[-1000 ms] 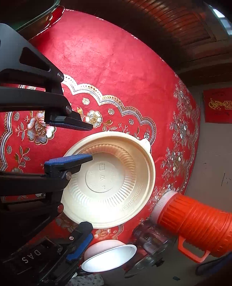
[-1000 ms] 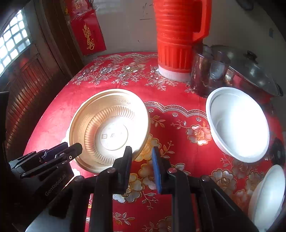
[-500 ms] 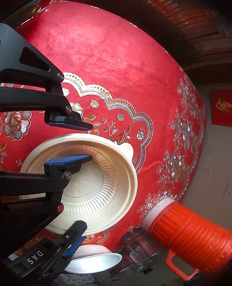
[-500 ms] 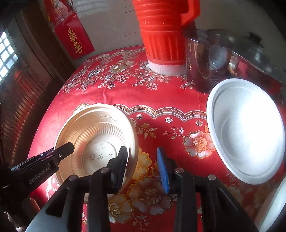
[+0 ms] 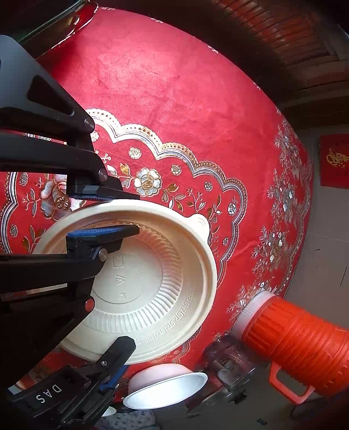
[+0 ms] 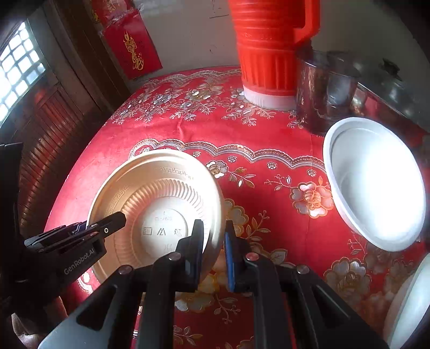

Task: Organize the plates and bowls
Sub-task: 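Carry the beige bowl with the right tool and lower it into the green basin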

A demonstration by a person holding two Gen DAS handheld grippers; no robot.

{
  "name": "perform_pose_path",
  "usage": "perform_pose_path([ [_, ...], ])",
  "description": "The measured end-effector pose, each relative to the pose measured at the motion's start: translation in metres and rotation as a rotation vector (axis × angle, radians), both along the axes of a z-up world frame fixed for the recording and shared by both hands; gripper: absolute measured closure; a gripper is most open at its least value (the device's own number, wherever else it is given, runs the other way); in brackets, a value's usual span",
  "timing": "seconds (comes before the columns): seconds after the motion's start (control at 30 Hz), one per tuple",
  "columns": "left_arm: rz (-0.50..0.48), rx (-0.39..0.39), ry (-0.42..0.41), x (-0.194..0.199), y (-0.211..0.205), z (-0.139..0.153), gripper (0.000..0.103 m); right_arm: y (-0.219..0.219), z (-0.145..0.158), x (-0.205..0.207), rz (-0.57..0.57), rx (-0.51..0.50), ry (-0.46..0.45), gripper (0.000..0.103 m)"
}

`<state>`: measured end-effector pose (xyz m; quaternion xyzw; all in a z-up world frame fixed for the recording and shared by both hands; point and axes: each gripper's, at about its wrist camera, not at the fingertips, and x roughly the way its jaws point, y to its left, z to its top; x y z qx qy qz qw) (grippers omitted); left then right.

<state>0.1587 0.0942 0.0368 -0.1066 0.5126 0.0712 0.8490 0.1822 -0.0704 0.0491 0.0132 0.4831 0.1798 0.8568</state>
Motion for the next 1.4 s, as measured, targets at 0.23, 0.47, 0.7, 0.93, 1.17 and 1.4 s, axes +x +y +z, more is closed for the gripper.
perform_pose_path([
  [0.23,0.003,0.015,-0.053,-0.047,0.006,0.031,0.087,0.009,0.022,-0.043,0.023,-0.015,-0.038,0.088],
  [0.47,0.032,0.04,-0.124,-0.102,0.03,0.065,0.087,0.033,0.051,-0.091,0.067,0.004,-0.092,0.086],
  [0.7,0.087,0.069,-0.158,-0.159,0.07,0.079,0.087,0.074,0.067,-0.132,0.149,0.019,-0.131,0.086],
  [0.93,0.136,0.082,-0.17,-0.199,0.106,0.08,0.087,0.118,0.067,-0.16,0.229,-0.008,-0.149,0.086],
  [1.17,0.167,0.084,-0.161,-0.231,0.139,0.073,0.087,0.15,0.057,-0.178,0.302,-0.022,-0.137,0.086],
  [1.4,0.214,0.094,-0.143,-0.253,0.166,0.061,0.087,0.184,0.044,-0.194,0.373,-0.06,-0.123,0.085],
])
